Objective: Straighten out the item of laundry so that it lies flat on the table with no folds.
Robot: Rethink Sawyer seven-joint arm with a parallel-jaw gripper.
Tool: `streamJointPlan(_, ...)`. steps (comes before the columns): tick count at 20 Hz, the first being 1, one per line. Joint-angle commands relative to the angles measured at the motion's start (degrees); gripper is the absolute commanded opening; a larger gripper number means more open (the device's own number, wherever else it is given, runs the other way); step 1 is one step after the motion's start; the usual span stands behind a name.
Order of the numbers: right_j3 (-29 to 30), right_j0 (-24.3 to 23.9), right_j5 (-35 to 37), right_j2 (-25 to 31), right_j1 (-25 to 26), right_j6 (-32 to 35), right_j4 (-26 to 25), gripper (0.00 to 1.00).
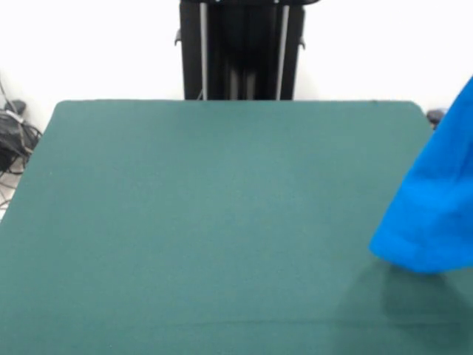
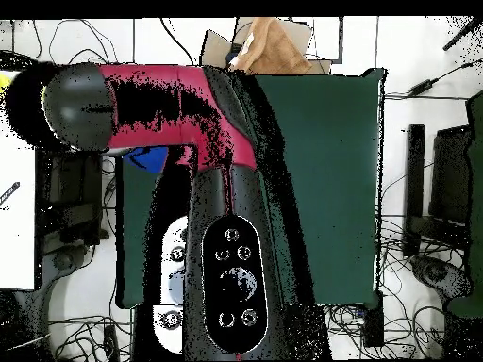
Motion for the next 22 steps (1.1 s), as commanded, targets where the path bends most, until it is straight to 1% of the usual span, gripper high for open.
streamJointPlan(1, -0.6, 3.4, 11.9, -0.2, 3.7, 14.6, 0.3, 0.00)
streamJointPlan(3, -5.7, 4.4, 16.0, -0.2, 5.3, 16.4, 0.1, 0.00)
streamJointPlan(4, -6.1, 4.4, 16.0, 0.0, 5.8, 16.3, 0.6, 0.00)
streamJointPlan(5, -5.4, 3.9, 14.1, 0.3, 6.2, 15.1, 1.2, 0.00)
streamJointPlan(7, -2.8, 2.9, 9.9, 0.8, 6.7, 12.4, 1.9, 0.00)
streamJointPlan(8, -0.2, 2.0, 6.2, 1.2, 6.6, 10.3, 2.1, 0.00)
streamJointPlan(10, 7.0, -0.7, -3.4, 2.8, 6.3, 5.1, 2.8, 0.00)
streamJointPlan(13, 13.6, -4.9, -12.9, 6.4, 6.9, -1.2, 3.4, 0.00)
streamJointPlan(17, 18.2, -9.5, -20.8, 11.0, 7.9, -5.8, 1.5, 0.00)
streamJointPlan(22, 22.6, -16.3, -24.1, 17.4, 9.9, -12.2, -2.6, 0.00)
